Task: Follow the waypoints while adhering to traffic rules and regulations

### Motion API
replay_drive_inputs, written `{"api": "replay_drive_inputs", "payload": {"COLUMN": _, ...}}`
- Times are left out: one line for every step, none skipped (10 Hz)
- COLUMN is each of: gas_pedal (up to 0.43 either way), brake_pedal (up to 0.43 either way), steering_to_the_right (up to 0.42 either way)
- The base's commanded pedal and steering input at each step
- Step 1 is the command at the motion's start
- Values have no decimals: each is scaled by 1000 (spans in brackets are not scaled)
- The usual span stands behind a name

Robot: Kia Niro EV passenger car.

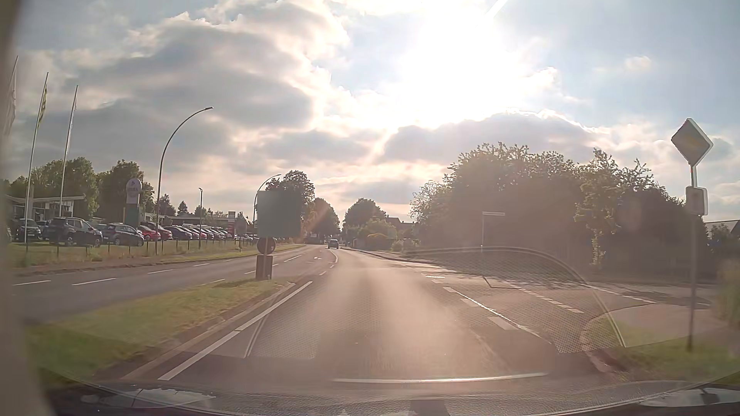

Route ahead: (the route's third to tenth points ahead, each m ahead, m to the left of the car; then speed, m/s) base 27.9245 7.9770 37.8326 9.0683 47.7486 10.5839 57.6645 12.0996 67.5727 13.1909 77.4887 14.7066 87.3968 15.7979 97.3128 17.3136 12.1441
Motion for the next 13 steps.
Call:
{"api": "replay_drive_inputs", "payload": {"gas_pedal": 260, "brake_pedal": 0, "steering_to_the_right": -9}}
{"api": "replay_drive_inputs", "payload": {"gas_pedal": 260, "brake_pedal": 0, "steering_to_the_right": -11}}
{"api": "replay_drive_inputs", "payload": {"gas_pedal": 260, "brake_pedal": 0, "steering_to_the_right": -12}}
{"api": "replay_drive_inputs", "payload": {"gas_pedal": 260, "brake_pedal": 0, "steering_to_the_right": -12}}
{"api": "replay_drive_inputs", "payload": {"gas_pedal": 260, "brake_pedal": 0, "steering_to_the_right": -15}}
{"api": "replay_drive_inputs", "payload": {"gas_pedal": 260, "brake_pedal": 0, "steering_to_the_right": -19}}
{"api": "replay_drive_inputs", "payload": {"gas_pedal": 260, "brake_pedal": 0, "steering_to_the_right": -20}}
{"api": "replay_drive_inputs", "payload": {"gas_pedal": 260, "brake_pedal": 0, "steering_to_the_right": -20}}
{"api": "replay_drive_inputs", "payload": {"gas_pedal": 260, "brake_pedal": 0, "steering_to_the_right": -21}}
{"api": "replay_drive_inputs", "payload": {"gas_pedal": 260, "brake_pedal": 0, "steering_to_the_right": -23}}
{"api": "replay_drive_inputs", "payload": {"gas_pedal": 260, "brake_pedal": 0, "steering_to_the_right": -24}}
{"api": "replay_drive_inputs", "payload": {"gas_pedal": 260, "brake_pedal": 0, "steering_to_the_right": -25}}
{"api": "replay_drive_inputs", "payload": {"gas_pedal": 260, "brake_pedal": 0, "steering_to_the_right": -25}}
